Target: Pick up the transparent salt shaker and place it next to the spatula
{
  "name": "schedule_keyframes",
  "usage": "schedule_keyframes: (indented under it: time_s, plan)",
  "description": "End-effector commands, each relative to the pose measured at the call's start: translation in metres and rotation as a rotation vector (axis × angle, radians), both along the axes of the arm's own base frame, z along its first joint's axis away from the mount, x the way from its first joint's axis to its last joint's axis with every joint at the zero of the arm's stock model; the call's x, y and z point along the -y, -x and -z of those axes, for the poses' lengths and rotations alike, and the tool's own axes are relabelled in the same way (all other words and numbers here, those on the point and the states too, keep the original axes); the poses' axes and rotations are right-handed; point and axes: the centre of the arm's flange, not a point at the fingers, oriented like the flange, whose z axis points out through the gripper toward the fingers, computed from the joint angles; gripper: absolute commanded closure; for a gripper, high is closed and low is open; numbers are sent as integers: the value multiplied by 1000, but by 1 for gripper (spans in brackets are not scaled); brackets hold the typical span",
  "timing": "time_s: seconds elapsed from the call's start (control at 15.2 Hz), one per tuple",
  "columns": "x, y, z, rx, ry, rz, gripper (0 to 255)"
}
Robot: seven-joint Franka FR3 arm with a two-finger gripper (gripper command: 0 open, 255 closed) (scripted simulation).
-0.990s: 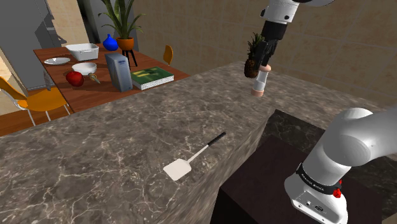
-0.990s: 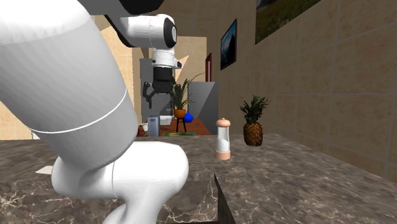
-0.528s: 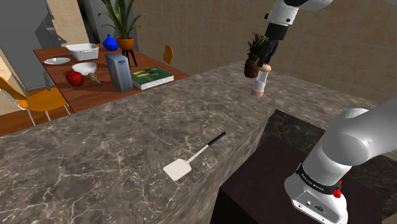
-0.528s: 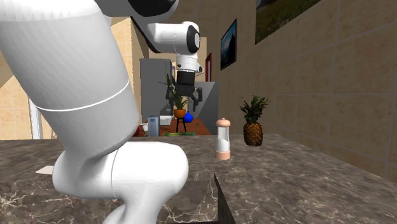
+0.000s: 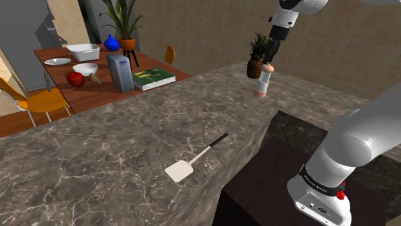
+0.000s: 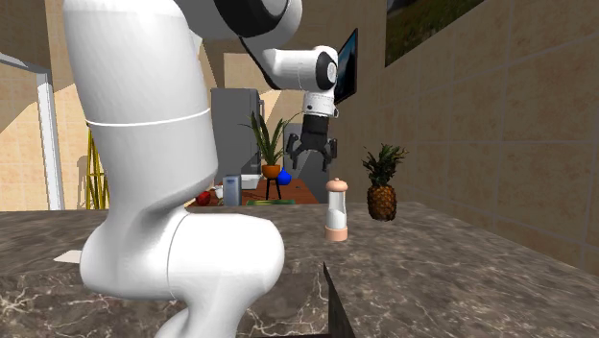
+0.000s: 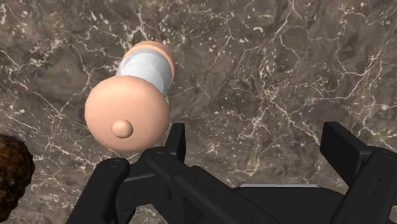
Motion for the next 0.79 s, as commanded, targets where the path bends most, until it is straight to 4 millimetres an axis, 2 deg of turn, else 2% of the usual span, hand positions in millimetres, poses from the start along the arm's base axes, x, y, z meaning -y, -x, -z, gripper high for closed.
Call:
schedule_keyframes:
  time_s: [0.0,0.33,0.4,0.73]
  plan:
    - [26,-8,4,2,-7,-9,0]
    - [90,-33,16,6,-27,-27,0]
    - [96,-36,17,6,-29,-29,0]
    - [92,-37,43,6,-29,-29,0]
